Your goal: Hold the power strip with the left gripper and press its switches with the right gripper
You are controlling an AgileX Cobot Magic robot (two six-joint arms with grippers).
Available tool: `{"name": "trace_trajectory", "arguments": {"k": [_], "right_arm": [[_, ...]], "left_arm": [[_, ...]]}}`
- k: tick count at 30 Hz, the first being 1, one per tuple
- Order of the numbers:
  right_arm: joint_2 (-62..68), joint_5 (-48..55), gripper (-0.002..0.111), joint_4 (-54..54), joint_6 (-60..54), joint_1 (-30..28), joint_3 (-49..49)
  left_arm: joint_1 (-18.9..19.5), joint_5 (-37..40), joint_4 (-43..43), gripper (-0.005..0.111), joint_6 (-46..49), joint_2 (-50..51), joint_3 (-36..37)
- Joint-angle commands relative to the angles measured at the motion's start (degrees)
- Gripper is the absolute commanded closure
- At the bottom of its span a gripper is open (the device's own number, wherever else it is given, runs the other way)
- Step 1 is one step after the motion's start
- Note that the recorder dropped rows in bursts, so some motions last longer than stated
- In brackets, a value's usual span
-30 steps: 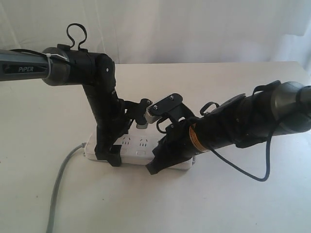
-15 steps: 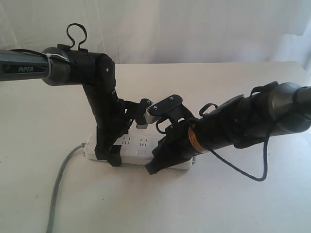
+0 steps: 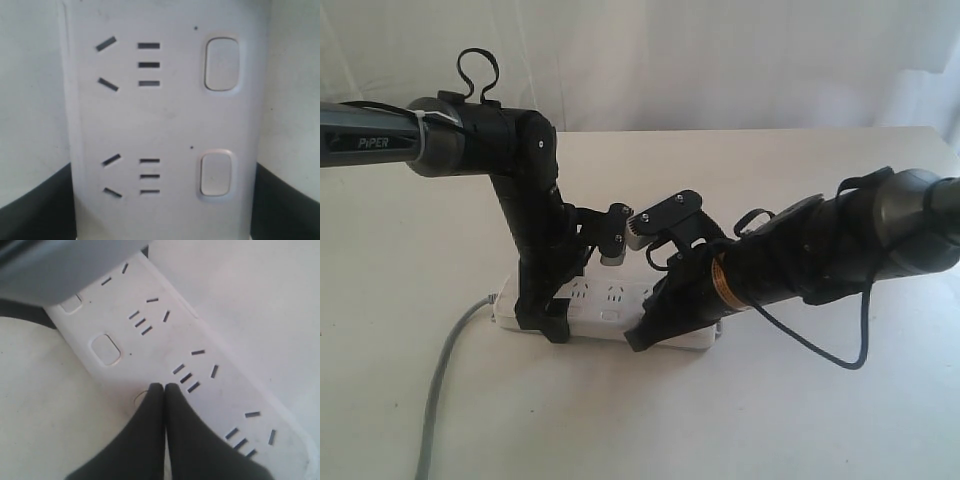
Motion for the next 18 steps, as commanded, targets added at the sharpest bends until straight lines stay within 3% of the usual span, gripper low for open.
{"name": "trace_trajectory", "arguments": {"k": [1, 18], "right_arm": [[1.3, 0.5, 0.108, -0.2, 0.3, -0.2, 0.1], [4.6, -0.3, 0.108, -0.5, 0.8, -0.2, 1.7]], "left_arm": [[-0.8, 4.6, -2.5, 0.107, -0.2, 7.9, 5.0], [-0.8, 4.3, -2.5, 0.107, 0.0, 7.9, 5.0]]}}
